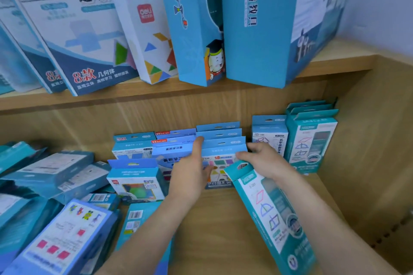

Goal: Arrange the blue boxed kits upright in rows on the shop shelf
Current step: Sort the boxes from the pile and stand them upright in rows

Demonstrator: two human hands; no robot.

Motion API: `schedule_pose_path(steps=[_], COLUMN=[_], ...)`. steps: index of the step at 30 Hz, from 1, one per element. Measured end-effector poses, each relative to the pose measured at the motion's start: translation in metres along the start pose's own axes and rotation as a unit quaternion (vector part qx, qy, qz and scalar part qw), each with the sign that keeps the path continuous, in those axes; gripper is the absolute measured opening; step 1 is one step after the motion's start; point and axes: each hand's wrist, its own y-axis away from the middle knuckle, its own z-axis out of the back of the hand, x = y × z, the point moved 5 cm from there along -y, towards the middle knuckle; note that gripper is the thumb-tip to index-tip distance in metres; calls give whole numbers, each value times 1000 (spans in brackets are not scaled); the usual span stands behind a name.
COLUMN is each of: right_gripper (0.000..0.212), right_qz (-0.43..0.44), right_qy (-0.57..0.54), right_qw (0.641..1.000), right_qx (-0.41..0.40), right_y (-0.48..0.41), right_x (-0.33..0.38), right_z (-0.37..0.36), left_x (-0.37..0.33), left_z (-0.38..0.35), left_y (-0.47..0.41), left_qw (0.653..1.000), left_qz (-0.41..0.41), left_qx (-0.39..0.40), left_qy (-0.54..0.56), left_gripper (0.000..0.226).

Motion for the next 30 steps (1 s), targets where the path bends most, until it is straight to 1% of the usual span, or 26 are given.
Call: schedule_pose_path(steps=[2,3,4,5,7,8,9,10,11,12,14,15,16,20,22,25,27,30], right_gripper=[15,19,28,42,69,74,74,72,70,67,61,58,55,40,38,43,48,49], right_qz=[8,12,19,29,61,85,113,139,162,176,188,190,187,161,156,156,163,168], right_qy=[15,20,29,47,106,129,143,155,168,183,219,236,247,255,248,238,235,211], right_qw=[1000,1000,999,998,990,983,977,971,965,960,951,947,945,948,950,953,952,956], right_qx=[3,3,0,-14,-74,-97,-111,-117,-120,-119,-111,-105,-100,-103,-107,-106,-108,-114], right_y=[0,-1,-1,-1,4,9,14,20,26,29,31,30,28,21,20,20,19,19], right_x=[-1,-2,-3,-3,3,7,12,17,23,26,30,31,30,27,25,22,22,23], right_z=[1,0,0,1,6,8,8,7,5,1,-8,-13,-17,-19,-17,-17,-18,-16], left_x=[1,2,3,4,10,15,23,31,40,46,51,51,50,47,47,48,48,44], left_z=[-3,-2,2,9,33,47,58,66,69,68,60,56,55,55,54,53,53,53], left_y=[0,-1,-1,-1,-7,-12,-18,-27,-35,-43,-52,-54,-56,-60,-59,-58,-59,-57], left_qw=[1000,1000,1000,1000,999,997,993,990,988,987,985,982,979,974,973,969,969,972], left_qz=[7,8,4,-2,-18,-28,-39,-44,-44,-37,-4,12,21,2,-7,-17,-15,4], left_qx=[12,20,24,19,-25,-63,-95,-110,-103,-73,10,37,45,6,-10,-20,-14,5], left_qy=[-5,-7,-13,-23,-39,-41,-51,-75,-109,-141,-173,-186,-198,-227,-229,-246,-245,-236], left_gripper=[77,79,80,76,58,46,38,34,34,35,36,33,29,24,23,24,23,23])
